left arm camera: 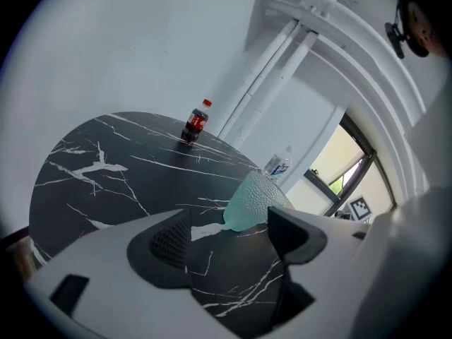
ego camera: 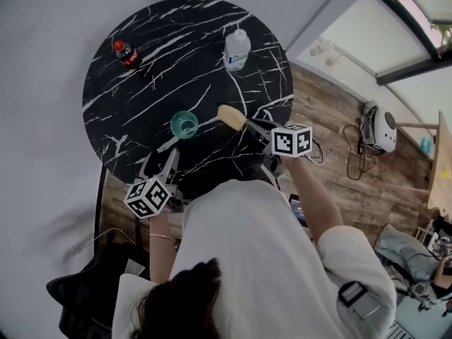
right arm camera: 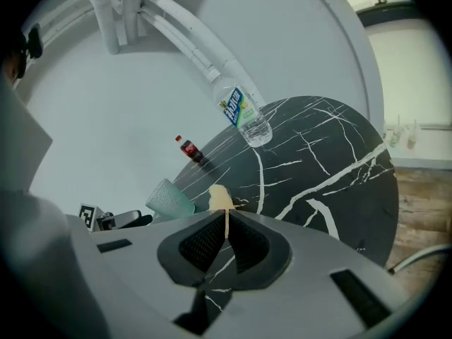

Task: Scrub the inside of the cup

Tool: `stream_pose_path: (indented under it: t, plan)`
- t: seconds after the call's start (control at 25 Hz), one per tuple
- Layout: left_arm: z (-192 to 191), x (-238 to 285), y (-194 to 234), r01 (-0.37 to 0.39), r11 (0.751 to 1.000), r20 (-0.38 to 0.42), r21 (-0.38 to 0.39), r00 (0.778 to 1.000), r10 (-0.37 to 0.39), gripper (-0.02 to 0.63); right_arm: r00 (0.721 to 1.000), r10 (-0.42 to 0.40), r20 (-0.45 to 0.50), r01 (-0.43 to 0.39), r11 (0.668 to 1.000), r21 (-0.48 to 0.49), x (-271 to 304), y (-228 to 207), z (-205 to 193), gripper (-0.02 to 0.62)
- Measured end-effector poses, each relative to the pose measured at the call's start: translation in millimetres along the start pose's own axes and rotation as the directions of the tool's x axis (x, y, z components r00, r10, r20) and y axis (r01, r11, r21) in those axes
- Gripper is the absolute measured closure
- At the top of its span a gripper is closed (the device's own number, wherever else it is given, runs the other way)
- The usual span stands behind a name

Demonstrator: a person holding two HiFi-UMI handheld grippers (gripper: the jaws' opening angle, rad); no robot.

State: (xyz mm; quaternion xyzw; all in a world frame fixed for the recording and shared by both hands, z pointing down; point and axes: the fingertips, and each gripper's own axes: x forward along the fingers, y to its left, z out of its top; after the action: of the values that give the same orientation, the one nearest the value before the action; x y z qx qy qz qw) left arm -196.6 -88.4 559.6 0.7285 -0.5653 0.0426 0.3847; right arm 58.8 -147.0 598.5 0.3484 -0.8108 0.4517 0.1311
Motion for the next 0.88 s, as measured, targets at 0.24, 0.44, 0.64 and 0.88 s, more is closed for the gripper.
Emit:
stream_pose_path:
  t: [0.24,0.44,0.64,0.88]
  plan:
    - [-5.5,-1.1,2.9,-0.003,0.999,-0.011,-0.044,1.000,0.002,0.268,0.998,0.019,-0.052,-0.019,1.000,-0.012,3.0,-3.2,-5.8,0.557]
    - [-5.3,0.7,-3.1,0.031,0.998,-0.009,-0.053,0.999,-0.031,0.268,0.995,0.027,-0.093,-0.031,0.998,-0.049,3.6,1.3,-13.3,0.554]
    - [-1.2,3.3,-14.3,0.118,0.988,0.015,-0.105,0.993,-0.117,0.267,0.994,0.054,-0.100,-0.062,0.995,-0.077,-2.7,9.6,-10.0,0.390]
    - [10.6,-0.5,-33.5,0.266,0.952,0.072,-0.153,0.964,-0.258,0.268,0.990,0.131,0.043,-0.126,0.987,-0.095,-32.0,38.2,34.1,0.377]
